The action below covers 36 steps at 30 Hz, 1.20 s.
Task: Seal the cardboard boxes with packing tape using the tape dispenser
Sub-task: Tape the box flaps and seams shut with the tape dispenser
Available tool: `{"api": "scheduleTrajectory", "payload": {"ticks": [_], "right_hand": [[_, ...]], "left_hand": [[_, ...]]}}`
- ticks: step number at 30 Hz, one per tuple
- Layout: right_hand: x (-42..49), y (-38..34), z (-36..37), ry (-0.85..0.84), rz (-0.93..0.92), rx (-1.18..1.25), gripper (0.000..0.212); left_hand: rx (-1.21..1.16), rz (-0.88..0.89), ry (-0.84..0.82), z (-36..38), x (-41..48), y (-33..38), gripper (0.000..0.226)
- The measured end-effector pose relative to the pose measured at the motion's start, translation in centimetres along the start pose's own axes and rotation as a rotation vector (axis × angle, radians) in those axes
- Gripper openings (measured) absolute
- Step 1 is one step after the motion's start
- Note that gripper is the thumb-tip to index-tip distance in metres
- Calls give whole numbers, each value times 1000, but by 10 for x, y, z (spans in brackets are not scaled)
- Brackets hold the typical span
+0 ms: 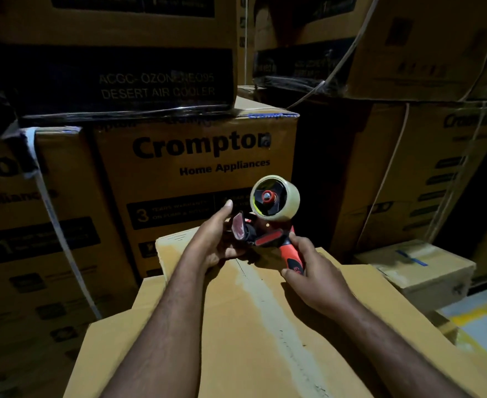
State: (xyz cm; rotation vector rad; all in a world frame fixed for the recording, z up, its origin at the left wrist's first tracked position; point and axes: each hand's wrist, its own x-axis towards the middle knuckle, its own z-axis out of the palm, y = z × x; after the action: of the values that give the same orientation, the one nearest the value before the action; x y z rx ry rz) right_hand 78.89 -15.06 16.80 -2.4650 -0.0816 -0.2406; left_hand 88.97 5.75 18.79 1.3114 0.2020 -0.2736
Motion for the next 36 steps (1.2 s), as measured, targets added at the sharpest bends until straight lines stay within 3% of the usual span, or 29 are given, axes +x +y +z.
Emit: {"api": "scheduleTrajectory", "payload": {"ticks": [10, 19, 22, 27, 32, 36], "right_hand": [[-6, -19, 6, 37, -45, -52, 73], [-9, -24, -1, 60, 22, 66, 74], [-9, -25, -1, 61, 25, 51, 75], [-10, -24, 1, 39, 6, -5, 75], [-9, -23, 1, 48, -8, -10, 74], [-8, -22, 0, 47, -7, -11, 75]], "left_hand": [[-302, -51, -4, -12, -6, 7, 30], [-440, -26, -65, -10, -8, 4, 31], [-446, -43, -14, -8, -8, 4, 16], [-104, 60, 79, -7, -10, 12, 24], [336, 132, 31, -25, -9, 24, 29], [392, 32, 33, -35, -6, 29, 26]]}}
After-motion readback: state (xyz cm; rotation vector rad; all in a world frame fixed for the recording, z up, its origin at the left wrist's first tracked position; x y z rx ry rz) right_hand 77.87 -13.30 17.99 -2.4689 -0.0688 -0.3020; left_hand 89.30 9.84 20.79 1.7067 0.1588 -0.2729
